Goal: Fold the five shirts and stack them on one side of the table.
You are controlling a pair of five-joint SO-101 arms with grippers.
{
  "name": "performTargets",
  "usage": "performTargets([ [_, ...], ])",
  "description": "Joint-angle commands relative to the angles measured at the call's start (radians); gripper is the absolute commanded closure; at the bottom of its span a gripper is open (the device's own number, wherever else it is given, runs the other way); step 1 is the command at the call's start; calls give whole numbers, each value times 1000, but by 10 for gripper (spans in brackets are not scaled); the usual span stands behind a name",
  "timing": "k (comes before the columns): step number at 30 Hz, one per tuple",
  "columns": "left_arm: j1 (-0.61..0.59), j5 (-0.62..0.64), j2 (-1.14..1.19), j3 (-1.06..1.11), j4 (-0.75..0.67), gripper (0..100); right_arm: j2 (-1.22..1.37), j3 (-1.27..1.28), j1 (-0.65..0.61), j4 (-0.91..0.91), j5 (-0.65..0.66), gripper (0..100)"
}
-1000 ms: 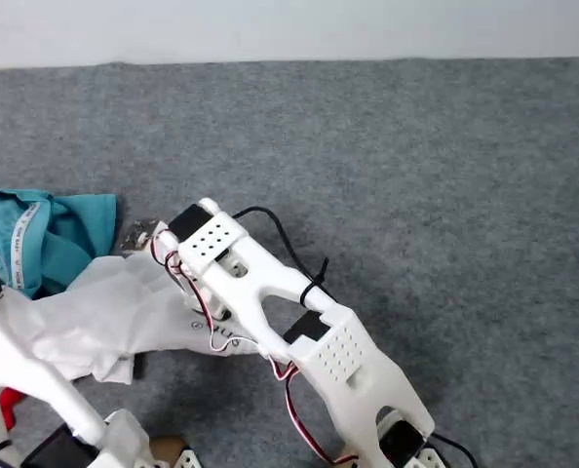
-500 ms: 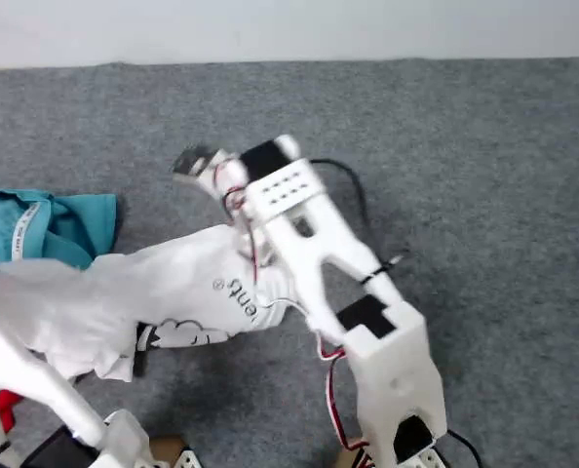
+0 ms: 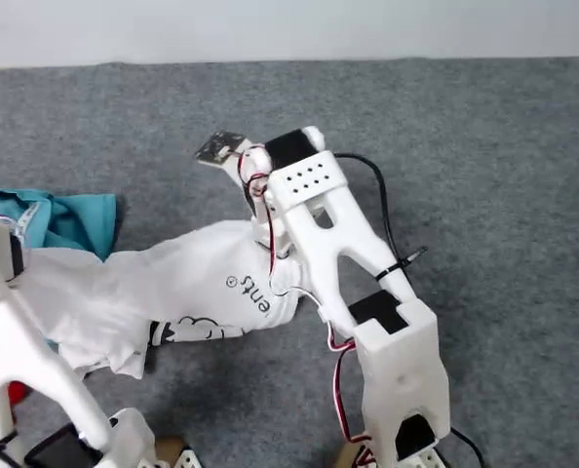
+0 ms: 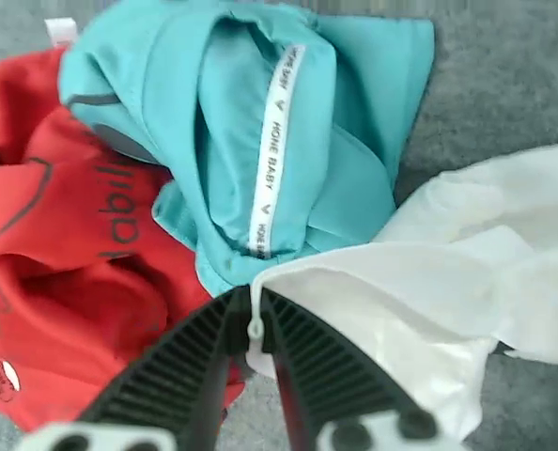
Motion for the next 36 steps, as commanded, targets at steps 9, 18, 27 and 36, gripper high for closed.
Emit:
performTargets([
  [9,2,-52,-28,67,-37,994,-122,-6,18,-48,3,738],
  [18,2,-52,-26,91,-58,994,53,-6,-85,-163,2,737],
  [27,5,-52,-25,91,-58,994,208,-8,-91,-292,5,740],
  [36,5,-52,-26,91,-58,994,183,-8,-58,-263,11,968],
])
